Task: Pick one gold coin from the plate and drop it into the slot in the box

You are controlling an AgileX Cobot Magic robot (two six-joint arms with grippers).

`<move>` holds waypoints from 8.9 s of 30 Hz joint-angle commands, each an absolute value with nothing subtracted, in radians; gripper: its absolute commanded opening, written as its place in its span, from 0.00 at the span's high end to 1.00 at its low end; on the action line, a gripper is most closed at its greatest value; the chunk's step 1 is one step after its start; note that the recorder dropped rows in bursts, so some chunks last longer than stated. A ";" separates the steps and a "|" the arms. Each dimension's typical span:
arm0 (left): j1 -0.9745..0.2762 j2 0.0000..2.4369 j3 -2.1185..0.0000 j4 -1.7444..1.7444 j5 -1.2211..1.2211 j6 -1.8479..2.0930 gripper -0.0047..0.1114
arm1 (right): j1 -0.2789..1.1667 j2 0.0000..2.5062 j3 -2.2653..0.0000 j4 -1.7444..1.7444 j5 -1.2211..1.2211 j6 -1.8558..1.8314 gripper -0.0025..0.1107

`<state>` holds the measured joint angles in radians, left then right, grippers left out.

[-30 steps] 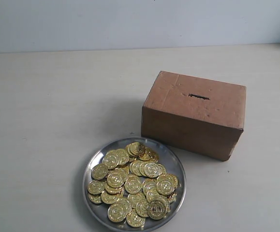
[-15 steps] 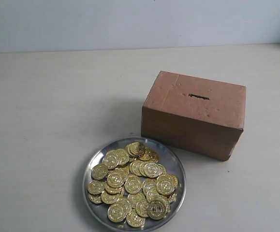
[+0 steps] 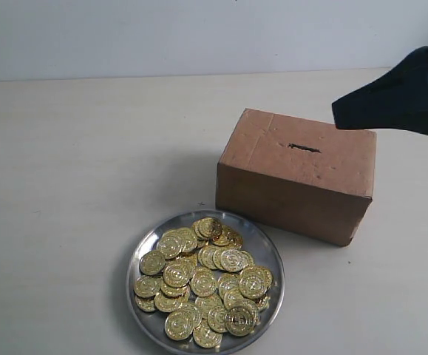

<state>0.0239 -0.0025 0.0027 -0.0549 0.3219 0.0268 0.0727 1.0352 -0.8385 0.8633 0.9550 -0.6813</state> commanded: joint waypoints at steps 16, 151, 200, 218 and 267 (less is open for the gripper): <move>0.021 0.000 0.000 -0.065 0.317 0.023 0.96 | 0.414 1.272 -0.941 0.699 0.869 -0.853 0.98; 0.021 0.000 0.000 -0.065 0.317 0.023 0.96 | 0.791 1.938 -1.066 0.382 0.685 -0.887 0.54; 0.021 0.000 0.000 -0.065 0.317 0.023 0.96 | 0.791 1.938 -1.066 0.404 0.633 -0.895 0.54; 0.021 0.000 0.000 -0.065 0.317 0.023 0.96 | 0.825 1.957 -1.066 0.363 0.633 -0.890 0.54; 0.021 0.000 0.000 -0.065 0.319 0.023 0.96 | 0.825 1.957 -1.066 0.258 0.617 -0.751 0.56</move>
<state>0.0239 -0.0025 0.0027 -0.0587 0.3219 0.0268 0.8220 1.9558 -1.0601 0.2627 0.6293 -0.7501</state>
